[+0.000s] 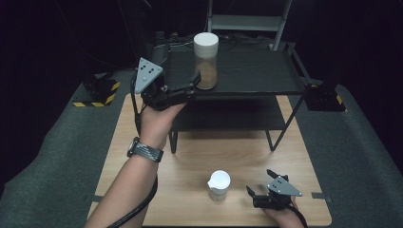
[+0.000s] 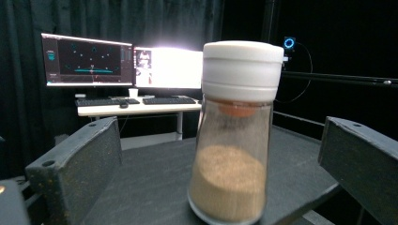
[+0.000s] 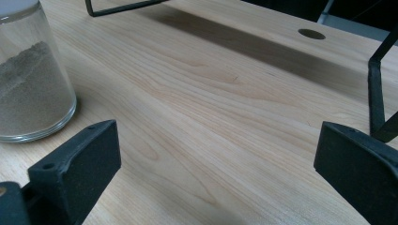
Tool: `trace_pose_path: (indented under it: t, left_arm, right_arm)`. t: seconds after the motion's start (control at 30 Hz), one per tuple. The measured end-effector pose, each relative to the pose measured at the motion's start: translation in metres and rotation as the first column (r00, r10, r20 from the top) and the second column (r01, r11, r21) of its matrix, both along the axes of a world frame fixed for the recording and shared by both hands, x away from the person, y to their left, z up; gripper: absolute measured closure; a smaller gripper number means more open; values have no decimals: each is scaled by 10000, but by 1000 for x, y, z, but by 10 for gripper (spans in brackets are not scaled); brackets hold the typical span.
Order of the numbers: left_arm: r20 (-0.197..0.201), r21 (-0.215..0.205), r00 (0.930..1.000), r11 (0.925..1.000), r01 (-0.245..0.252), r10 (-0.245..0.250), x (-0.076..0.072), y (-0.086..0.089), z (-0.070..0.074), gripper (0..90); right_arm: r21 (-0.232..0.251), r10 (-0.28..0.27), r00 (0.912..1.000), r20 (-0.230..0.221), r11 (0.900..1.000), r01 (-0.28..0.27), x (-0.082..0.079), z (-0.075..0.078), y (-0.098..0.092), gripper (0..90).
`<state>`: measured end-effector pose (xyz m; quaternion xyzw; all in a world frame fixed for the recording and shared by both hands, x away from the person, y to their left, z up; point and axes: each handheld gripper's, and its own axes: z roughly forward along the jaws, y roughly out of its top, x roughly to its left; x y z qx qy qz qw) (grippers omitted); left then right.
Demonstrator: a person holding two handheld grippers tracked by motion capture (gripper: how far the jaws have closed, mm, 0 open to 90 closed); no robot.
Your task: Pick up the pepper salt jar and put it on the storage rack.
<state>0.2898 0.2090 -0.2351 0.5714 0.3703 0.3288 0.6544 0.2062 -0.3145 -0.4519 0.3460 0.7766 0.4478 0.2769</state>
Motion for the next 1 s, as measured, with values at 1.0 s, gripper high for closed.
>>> trace_pose_path:
  t: [1.0]
  left_arm:
    - [-702,994,9974,9947,255,-186,-44,18,-56,4]
  right_arm:
    - [-101,15,10000,9,9999,-15,0,1,1,1]
